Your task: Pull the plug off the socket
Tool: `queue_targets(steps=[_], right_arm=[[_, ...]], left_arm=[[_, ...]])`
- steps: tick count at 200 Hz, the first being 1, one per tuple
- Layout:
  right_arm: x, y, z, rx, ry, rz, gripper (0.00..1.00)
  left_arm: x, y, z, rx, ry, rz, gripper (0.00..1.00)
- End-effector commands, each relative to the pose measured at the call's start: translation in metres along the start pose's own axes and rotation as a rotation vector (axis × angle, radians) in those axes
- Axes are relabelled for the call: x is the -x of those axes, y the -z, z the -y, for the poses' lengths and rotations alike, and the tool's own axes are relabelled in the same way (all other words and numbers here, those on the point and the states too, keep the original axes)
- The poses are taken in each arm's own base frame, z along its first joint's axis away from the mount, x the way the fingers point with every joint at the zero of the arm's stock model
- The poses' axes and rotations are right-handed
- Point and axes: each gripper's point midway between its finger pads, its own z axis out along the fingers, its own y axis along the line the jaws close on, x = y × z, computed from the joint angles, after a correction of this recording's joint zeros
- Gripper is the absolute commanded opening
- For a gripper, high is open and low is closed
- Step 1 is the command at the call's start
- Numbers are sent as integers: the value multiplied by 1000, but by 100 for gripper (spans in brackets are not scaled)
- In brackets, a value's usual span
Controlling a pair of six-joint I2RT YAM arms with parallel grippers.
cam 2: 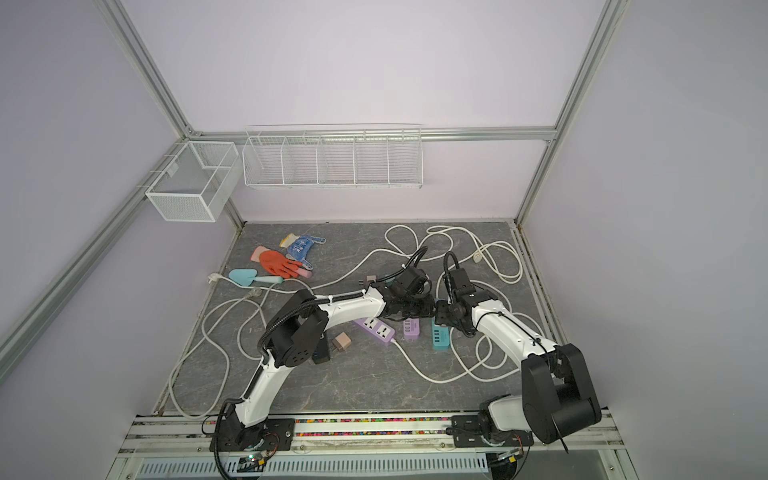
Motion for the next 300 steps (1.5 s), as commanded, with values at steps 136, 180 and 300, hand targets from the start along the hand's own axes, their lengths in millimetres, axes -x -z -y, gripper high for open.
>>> queue_targets(steps=[136, 180, 300], right_arm=[[-6, -20, -1, -42, 39, -61, 36], [-5, -17, 0, -56, 52, -63, 29], [9, -6, -4, -52, 67, -34, 22]], left_arm=[[-41, -27, -60, 153, 14, -80, 27], [-53, -29, -73, 180, 26, -97, 26], [-74, -26, -95, 274, 45, -147, 21]])
